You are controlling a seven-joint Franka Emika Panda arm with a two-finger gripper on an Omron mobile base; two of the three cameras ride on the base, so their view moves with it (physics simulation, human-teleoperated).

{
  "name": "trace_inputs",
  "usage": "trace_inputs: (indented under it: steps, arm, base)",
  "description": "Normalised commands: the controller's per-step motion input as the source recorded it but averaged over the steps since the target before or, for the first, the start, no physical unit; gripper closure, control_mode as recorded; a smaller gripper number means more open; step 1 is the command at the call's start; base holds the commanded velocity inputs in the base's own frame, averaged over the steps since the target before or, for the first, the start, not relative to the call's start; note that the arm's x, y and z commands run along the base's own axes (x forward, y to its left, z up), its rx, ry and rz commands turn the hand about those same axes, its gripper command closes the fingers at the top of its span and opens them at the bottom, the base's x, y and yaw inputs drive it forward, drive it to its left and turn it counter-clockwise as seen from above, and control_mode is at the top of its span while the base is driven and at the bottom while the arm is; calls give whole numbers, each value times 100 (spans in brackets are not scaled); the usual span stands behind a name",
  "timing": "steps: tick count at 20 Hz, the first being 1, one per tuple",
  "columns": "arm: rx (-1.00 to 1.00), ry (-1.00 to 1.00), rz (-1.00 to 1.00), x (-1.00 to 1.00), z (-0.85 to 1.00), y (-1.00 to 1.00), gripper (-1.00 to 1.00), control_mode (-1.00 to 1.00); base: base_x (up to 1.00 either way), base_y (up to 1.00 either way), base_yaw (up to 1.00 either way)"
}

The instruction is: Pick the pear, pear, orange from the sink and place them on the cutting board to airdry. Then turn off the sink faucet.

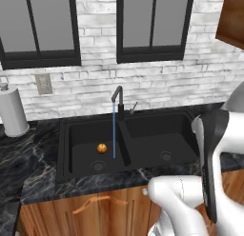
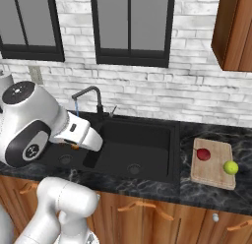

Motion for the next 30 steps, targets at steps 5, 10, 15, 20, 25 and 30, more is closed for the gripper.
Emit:
trace_inputs:
  steps: [5, 10, 15, 20, 25, 30]
  arm:
    - [0, -2, 2, 0, 28, 50, -100, -100]
    - [0, -1, -2, -1, 21, 57, -100, -100]
    - [-2, -3, 0, 0, -15, 66, -100, -100]
    - [1, 0, 0, 0, -14, 64, -100, -100]
    - [7, 1, -1, 14, -7, 58, -100, -100]
    - [4, 2, 2, 33, -28, 34, -100, -100]
  base:
    - [0, 0, 0]
    - [0, 0, 0]
    - [0, 0, 0]
    - [0, 0, 0]
    - [0, 0, 0]
    - [0, 0, 0]
